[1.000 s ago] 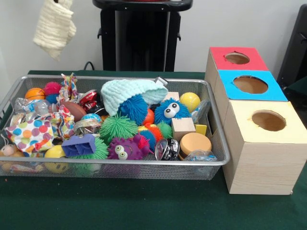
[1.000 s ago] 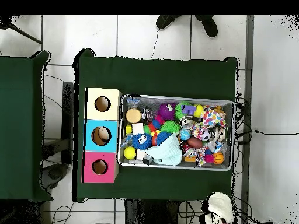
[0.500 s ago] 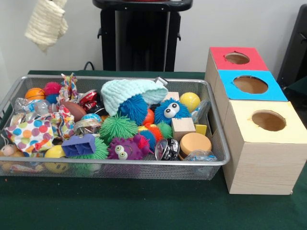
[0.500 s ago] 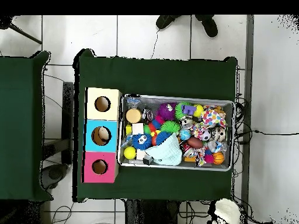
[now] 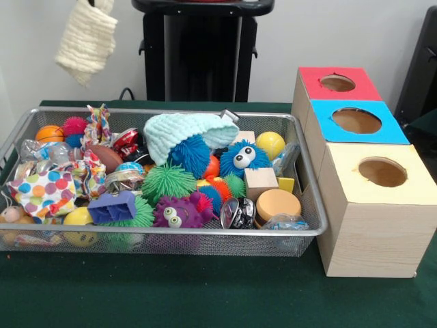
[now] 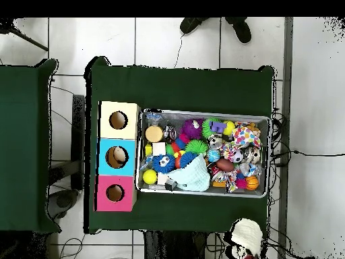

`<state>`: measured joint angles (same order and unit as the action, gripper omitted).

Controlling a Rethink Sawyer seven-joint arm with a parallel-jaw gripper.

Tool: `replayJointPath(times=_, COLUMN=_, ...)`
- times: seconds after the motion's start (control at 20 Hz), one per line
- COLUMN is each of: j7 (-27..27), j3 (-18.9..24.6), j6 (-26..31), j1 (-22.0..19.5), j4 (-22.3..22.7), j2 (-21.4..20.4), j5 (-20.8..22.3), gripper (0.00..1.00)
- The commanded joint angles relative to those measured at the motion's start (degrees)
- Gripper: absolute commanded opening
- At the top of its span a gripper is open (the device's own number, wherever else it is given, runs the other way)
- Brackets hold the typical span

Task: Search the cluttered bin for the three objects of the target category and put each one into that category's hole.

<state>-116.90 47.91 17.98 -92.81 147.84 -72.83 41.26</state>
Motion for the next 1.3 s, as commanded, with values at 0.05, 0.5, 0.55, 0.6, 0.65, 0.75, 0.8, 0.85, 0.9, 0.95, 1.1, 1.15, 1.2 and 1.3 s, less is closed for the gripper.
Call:
replayJointPath(times=0.05, j7=-11.0, j3=-12.5, j6=-5.3, j1=7.1, j4=-2.2, j2=3.0, j5=8.9, gripper=0.0)
replayJointPath(times=0.5, j7=-11.0, j3=-25.0, j6=-10.1, j1=14.0, j4=-7.7, j2=10.3, j5=15.2, gripper=0.0)
replayJointPath(times=0.55, j7=-10.6, j3=-25.7, j6=-10.3, j1=14.3, j4=-8.0, j2=10.5, j5=15.1, gripper=0.0)
replayJointPath(times=0.6, j7=-9.9, j3=-26.0, j6=-10.4, j1=14.3, j4=-7.8, j2=10.4, j5=14.7, gripper=0.0)
replayJointPath(times=0.65, j7=-9.5, j3=-26.4, j6=-10.5, j1=14.5, j4=-7.9, j2=10.5, j5=14.4, gripper=0.0)
replayJointPath(times=0.75, j7=-8.5, j3=-27.1, j6=-10.7, j1=14.7, j4=-8.0, j2=10.6, j5=13.8, gripper=0.0)
replayJointPath(times=0.8, j7=-8.0, j3=-27.2, j6=-10.7, j1=14.7, j4=-7.9, j2=10.5, j5=13.4, gripper=0.0)
replayJointPath(times=0.85, j7=-7.6, j3=-27.4, j6=-10.8, j1=14.7, j4=-7.9, j2=10.5, j5=13.1, gripper=0.0)
replayJointPath(times=0.9, j7=-7.0, j3=-27.3, j6=-10.7, j1=14.7, j4=-8.1, j2=10.7, j5=12.7, gripper=0.0)
replayJointPath(times=0.95, j7=-6.6, j3=-27.4, j6=-10.8, j1=14.6, j4=-8.1, j2=10.7, j5=12.4, gripper=0.0)
replayJointPath(times=1.1, j7=-5.9, j3=-27.6, j6=-10.8, j1=14.5, j4=-8.1, j2=10.6, j5=11.8, gripper=0.0)
replayJointPath(times=1.15, j7=-5.8, j3=-27.8, j6=-10.9, j1=14.6, j4=-8.0, j2=10.6, j5=11.8, gripper=0.0)
replayJointPath(times=1.2, j7=-5.9, j3=-28.4, j6=-11.3, j1=14.8, j4=-7.9, j2=10.7, j5=12.2, gripper=0.0)
replayJointPath(times=1.3, j7=-5.5, j3=-28.4, j6=-11.5, j1=14.5, j4=-7.8, j2=10.9, j5=12.0, gripper=0.0)
